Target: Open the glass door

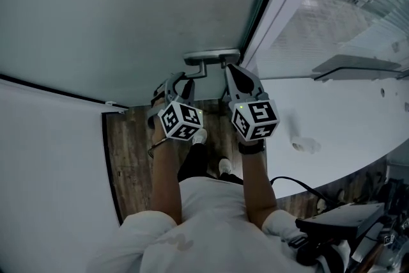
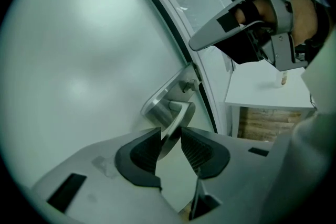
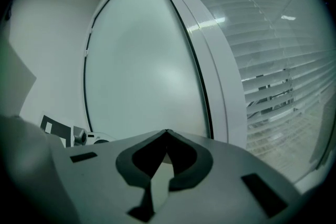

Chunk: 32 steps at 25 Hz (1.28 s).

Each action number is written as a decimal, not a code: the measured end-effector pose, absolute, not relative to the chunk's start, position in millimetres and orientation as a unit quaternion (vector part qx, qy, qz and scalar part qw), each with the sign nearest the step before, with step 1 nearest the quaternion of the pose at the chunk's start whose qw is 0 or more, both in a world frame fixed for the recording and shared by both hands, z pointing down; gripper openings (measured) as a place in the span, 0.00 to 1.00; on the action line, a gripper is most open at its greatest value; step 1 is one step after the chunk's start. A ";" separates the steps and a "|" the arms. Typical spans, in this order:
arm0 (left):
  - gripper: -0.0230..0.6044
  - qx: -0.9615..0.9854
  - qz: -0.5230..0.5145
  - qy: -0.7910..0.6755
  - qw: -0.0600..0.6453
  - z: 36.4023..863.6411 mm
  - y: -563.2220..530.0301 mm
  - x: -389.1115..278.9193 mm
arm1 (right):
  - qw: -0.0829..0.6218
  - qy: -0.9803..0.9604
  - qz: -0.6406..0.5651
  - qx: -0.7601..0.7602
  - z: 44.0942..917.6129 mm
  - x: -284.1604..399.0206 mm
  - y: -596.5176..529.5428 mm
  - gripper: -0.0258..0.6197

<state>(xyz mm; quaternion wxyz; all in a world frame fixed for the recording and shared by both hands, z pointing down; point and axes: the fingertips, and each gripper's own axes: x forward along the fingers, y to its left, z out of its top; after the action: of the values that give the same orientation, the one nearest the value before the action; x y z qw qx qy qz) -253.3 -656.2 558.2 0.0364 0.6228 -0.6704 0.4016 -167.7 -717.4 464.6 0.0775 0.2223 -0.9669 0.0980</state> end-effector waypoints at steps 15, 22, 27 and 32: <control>0.21 0.618 0.512 -0.595 0.040 571.5 -656.4 -252.3 | 0.076 -0.965 0.095 0.233 462.3 -158.5 -723.5 0.04; 0.18 0.604 0.595 -0.530 0.001 581.7 -664.4 -250.9 | 0.072 -0.959 0.111 0.252 465.7 -149.3 -746.0 0.04; 0.17 0.601 0.621 -0.503 0.004 587.3 -667.0 -252.6 | 0.071 -0.959 0.113 0.252 467.5 -152.2 -752.8 0.04; 0.17 0.656 0.536 -0.530 0.030 594.1 -665.3 -247.1 | 0.069 -0.959 0.113 0.251 466.5 -156.1 -749.9 0.04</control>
<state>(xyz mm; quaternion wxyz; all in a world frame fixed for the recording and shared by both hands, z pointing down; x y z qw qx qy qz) -247.1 -665.3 594.1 0.0301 0.6560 -0.5303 0.5363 -156.1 -749.9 466.5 0.0691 0.2509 -0.9590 0.1127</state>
